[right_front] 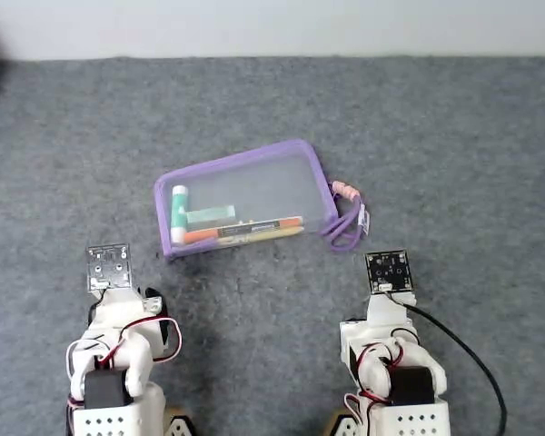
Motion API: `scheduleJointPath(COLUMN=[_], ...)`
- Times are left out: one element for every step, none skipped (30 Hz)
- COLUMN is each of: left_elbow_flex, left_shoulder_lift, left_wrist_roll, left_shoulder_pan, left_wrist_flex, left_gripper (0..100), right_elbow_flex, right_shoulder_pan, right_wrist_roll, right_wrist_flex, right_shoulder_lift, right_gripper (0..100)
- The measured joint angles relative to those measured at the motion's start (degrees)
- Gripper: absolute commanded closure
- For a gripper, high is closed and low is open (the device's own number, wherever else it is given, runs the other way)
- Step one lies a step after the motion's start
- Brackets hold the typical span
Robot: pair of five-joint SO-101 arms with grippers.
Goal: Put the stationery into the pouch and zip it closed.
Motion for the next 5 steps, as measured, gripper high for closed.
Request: scheduleJointPath(left_elbow_flex=[0.00, 0.00, 0.00, 0.00, 0.00], left_shoulder_lift=[0.00, 0.00, 0.00, 0.00, 0.00], left_wrist_roll=[0.00, 0.00, 0.00, 0.00, 0.00], left_shoulder_pan=[0.00, 0.00, 0.00, 0.00, 0.00], left_wrist_flex=[0.00, 0.00, 0.00, 0.00, 0.00], left_gripper=[95, 95, 95, 95, 95], right_elbow_flex=[0.00, 0.00, 0.00, 0.00, 0.00], right_shoulder_pan=[0.00, 0.00, 0.00, 0.00, 0.00], right_wrist_roll=[0.00, 0.00, 0.00, 0.00, 0.00], right_wrist_flex=[0.00, 0.00, 0.00, 0.00, 0.00], right_shoulder_lift=[0.00, 0.00, 0.00, 0.00, 0.00], right_gripper=[99.0, 99.0, 99.0, 99.0, 99.0])
